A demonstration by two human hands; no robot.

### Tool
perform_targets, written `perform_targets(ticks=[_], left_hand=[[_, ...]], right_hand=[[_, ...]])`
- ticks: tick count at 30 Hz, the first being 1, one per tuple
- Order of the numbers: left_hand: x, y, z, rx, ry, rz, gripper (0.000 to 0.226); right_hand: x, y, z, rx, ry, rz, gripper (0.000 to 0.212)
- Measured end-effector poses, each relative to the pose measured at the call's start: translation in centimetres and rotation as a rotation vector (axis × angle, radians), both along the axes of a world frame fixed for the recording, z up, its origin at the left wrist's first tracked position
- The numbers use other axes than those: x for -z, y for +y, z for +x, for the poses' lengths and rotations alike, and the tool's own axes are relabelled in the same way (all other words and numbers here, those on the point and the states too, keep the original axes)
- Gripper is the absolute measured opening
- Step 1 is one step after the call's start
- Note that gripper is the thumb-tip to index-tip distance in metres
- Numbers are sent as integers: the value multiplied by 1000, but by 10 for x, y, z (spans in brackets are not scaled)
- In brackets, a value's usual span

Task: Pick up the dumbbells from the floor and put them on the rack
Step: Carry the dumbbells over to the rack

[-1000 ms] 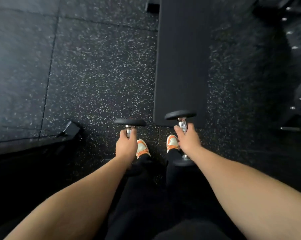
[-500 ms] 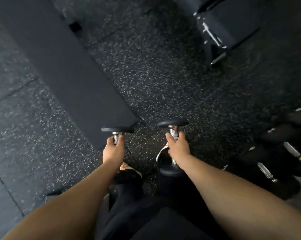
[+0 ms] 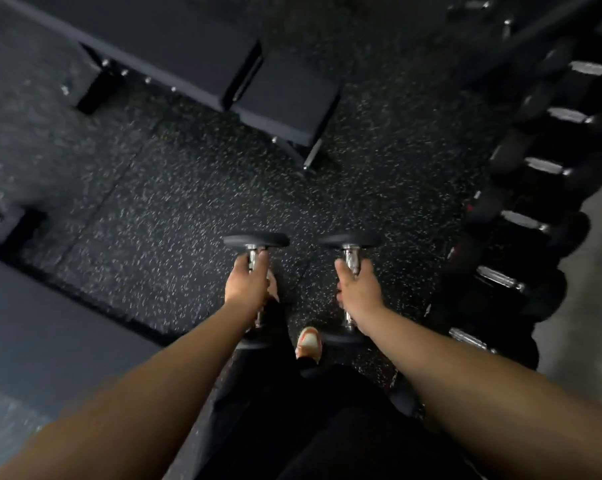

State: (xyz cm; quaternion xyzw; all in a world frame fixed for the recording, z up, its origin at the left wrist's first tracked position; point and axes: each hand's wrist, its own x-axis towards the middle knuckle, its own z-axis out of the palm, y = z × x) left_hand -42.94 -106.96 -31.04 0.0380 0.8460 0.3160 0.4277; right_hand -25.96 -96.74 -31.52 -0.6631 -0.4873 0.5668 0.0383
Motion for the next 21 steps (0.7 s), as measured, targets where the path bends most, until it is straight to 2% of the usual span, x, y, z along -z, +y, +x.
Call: perform_targets(ticks=[6,14,17,21], left_hand=[[3,172,-26,197,-46,68,58],[-15,387,-37,438,-143,101,65],[-22,475,-27,570,-91,113,57],[-24,574,-5,638,-97,114,40]], right_hand=[[-6,137,-13,261,63,-9,30],[-36,307,-8,538,107,29,35],[-42,379,3,622,98,94,34],[-36,469,23,717,121,125,35]])
